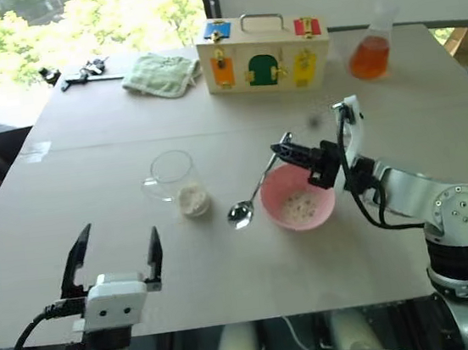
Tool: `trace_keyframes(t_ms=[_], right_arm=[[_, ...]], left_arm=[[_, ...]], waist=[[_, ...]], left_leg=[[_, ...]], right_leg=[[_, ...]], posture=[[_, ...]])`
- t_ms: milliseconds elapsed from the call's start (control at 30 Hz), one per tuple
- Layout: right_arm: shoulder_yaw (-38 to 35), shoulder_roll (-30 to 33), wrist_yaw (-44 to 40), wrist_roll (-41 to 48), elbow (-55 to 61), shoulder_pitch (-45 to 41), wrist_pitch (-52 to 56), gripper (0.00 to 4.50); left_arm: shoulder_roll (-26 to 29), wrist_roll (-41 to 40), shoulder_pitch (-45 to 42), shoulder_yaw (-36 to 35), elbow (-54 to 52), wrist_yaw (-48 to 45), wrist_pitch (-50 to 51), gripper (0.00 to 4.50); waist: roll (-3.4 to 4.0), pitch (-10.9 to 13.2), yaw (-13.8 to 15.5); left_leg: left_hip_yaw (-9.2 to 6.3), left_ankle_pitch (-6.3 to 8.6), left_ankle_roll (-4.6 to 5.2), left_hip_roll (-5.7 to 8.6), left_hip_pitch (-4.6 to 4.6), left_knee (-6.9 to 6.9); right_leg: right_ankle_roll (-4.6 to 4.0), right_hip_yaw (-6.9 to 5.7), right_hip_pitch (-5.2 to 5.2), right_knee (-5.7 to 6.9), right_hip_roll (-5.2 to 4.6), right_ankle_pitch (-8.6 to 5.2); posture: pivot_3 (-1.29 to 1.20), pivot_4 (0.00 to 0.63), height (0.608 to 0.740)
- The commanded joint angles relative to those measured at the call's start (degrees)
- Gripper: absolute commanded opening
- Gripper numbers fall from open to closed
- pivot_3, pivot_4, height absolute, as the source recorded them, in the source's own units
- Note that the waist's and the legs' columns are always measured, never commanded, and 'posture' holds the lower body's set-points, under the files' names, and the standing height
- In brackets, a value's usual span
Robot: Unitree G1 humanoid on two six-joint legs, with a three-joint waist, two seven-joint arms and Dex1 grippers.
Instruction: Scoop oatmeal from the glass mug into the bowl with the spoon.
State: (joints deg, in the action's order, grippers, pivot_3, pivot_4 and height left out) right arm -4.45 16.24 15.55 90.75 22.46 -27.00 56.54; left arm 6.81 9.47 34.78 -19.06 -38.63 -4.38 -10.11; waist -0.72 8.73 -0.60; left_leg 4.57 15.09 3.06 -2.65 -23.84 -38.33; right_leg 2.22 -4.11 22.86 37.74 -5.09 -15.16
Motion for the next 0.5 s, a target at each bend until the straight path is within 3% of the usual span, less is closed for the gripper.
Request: trace_keyframes(t_ms=[33,267,500], right_arm=[[-0.21,0.05,-0.2,3.98,1.2,-1.64,-2.45,0.0],[0.4,1.49,-1.97,10.16,3.95,-2.68,-4.94,0.0],[-0.63,4.9,-2.27,11.78,4.97,-4.23,-8.25,0.0]], left_arm=[[0.94,-7.41,-4.45,-2.86,2.9,-1.07,7.43,4.48],[8.87,-18.27,-14.53,-4.55,11.07,-9.98,12.74,4.48],[14.43,-20.78,-18.61,-4.4,16.99,-14.82,12.61,4.48]], waist=[[0.0,0.0,0.01],[-0.01,0.0,-0.15],[0.0,0.0,-0.12]], left_leg=[[-0.03,0.0,0.0,-0.01,0.0,0.0],[0.04,0.0,-0.01,-0.02,0.0,-0.02],[0.09,-0.01,-0.02,-0.04,0.02,-0.01]], right_leg=[[0.0,-0.04,0.0,0.02,0.03,0.0],[0.01,-0.25,0.01,0.07,0.06,0.01],[0.01,-0.22,0.03,0.09,0.06,0.01]], posture=[[0.0,0.15,0.74],[0.0,0.15,0.74],[0.0,0.15,0.74]])
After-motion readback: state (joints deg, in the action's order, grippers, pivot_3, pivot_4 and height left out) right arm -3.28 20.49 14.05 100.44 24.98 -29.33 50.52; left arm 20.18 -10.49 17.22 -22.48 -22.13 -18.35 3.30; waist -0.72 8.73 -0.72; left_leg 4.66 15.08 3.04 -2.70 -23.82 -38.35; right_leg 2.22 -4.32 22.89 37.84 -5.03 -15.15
